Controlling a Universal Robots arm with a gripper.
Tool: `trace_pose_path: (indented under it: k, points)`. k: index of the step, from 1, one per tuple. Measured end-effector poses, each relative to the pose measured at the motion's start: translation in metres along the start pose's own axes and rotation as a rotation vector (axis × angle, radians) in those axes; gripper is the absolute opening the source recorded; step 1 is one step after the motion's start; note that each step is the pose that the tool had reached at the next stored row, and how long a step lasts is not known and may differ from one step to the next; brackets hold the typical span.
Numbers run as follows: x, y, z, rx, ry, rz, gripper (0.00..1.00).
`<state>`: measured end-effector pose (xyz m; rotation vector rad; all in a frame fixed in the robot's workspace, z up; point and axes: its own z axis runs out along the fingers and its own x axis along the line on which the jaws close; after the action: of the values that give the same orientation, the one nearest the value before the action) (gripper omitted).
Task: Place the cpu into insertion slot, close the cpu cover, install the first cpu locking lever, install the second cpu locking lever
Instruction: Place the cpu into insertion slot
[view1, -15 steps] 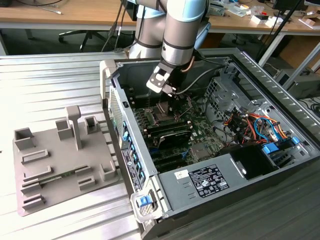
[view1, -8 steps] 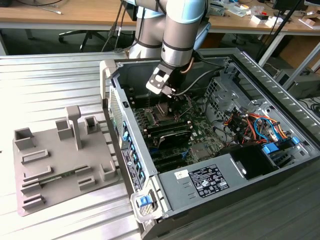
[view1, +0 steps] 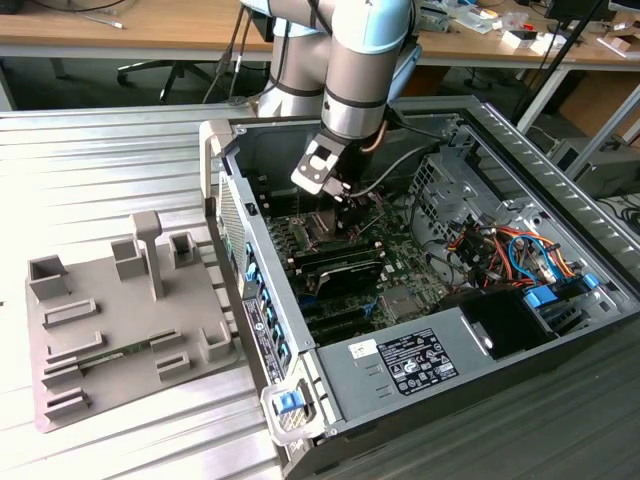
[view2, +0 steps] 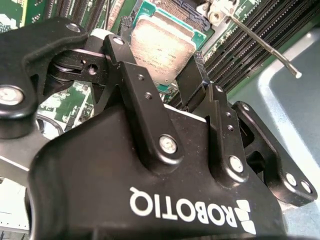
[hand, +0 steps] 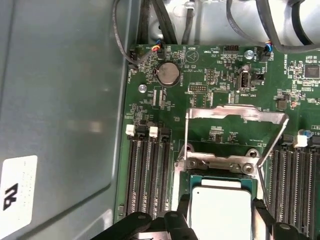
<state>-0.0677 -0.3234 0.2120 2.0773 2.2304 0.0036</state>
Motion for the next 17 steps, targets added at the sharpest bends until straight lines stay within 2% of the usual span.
trace_pose_path:
  k: [1,2,3,4,8,13,17]
  points:
    - [-0.0003,-0.0002,0.0005,-0.0002,0.0046,0.002,0.55]
    - [-0.0003,-0.0002,0.0011,-0.0011,0.0202,0.008,0.55]
    - [-0.0004,-0.0003,0.0017,-0.0013,0.0282,0.012,0.55]
    - [-0.0005,-0.0004,0.0026,-0.0014,0.0295,0.016,0.55]
    - [-0.0012,-0.0006,0.0051,-0.0002,0.0285,0.033,0.55]
    - [-0.0044,-0.0019,0.0093,-0.0002,0.0310,0.034,0.55]
    - [-0.0043,-0.0019,0.0117,-0.0003,0.0311,0.034,0.55]
